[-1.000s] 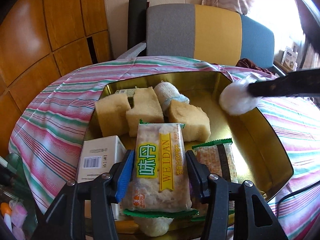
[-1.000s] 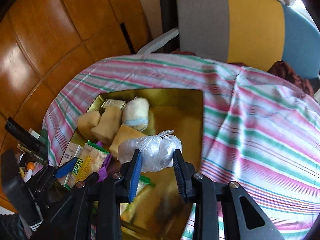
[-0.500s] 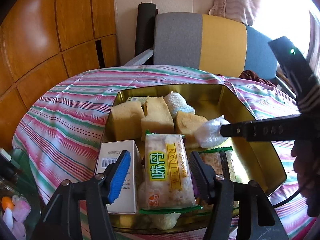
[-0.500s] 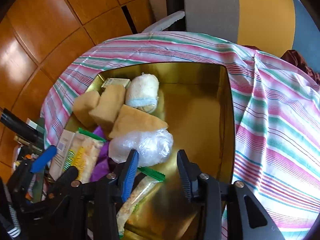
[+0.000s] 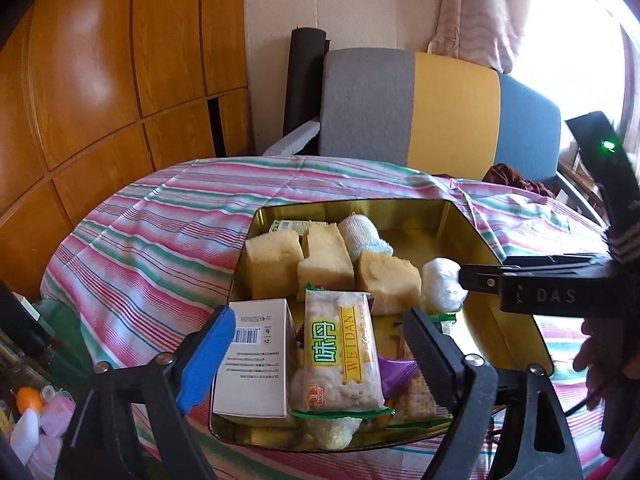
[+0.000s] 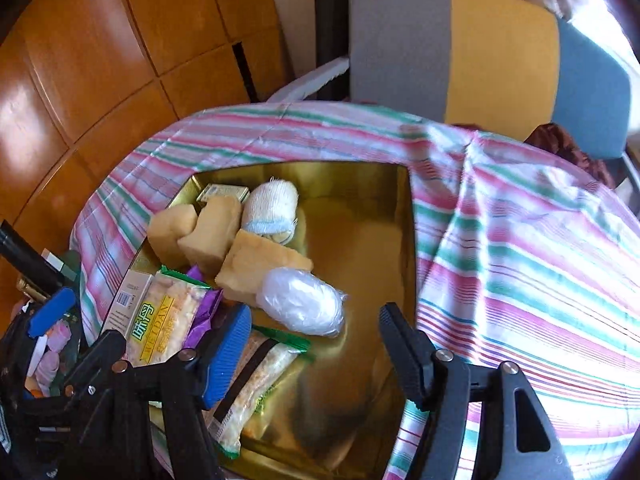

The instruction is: Organize objects

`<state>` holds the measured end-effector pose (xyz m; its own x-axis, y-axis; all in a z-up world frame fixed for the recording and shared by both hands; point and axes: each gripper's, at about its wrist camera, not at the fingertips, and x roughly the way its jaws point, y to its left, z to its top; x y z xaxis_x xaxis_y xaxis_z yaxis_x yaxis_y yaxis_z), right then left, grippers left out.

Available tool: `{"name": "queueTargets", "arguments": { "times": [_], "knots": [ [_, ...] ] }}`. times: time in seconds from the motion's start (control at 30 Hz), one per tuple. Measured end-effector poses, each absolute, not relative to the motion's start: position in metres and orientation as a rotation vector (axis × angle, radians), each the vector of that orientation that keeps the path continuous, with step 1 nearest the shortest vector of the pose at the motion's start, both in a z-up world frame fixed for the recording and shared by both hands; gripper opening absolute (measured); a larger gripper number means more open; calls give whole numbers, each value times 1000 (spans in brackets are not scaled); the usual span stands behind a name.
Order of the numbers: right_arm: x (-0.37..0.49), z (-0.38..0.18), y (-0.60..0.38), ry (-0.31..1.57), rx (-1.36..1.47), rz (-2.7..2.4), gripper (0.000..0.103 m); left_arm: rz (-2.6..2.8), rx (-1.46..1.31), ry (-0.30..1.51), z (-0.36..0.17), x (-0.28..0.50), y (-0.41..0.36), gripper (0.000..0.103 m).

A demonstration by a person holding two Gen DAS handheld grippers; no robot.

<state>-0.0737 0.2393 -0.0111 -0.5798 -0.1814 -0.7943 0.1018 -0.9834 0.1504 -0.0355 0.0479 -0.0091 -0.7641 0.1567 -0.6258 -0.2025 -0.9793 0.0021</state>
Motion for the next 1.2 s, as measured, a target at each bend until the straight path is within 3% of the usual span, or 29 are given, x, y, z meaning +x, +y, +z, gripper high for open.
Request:
{"name": "queueTargets", "arguments": {
  "times": [0.3,0.73,1.2],
  "knots": [
    [-21,10,243,-96,1249,-2899,68,2824,-958,87,5,-21,47,103],
    [32,1,230,-24,1245,-3025,69,2858,-1001,109,7,-2,47,103],
    [30,-5,223,-40,1247,-2994,69,2861,-1020,69,6,2,38,103]
  ]
}}
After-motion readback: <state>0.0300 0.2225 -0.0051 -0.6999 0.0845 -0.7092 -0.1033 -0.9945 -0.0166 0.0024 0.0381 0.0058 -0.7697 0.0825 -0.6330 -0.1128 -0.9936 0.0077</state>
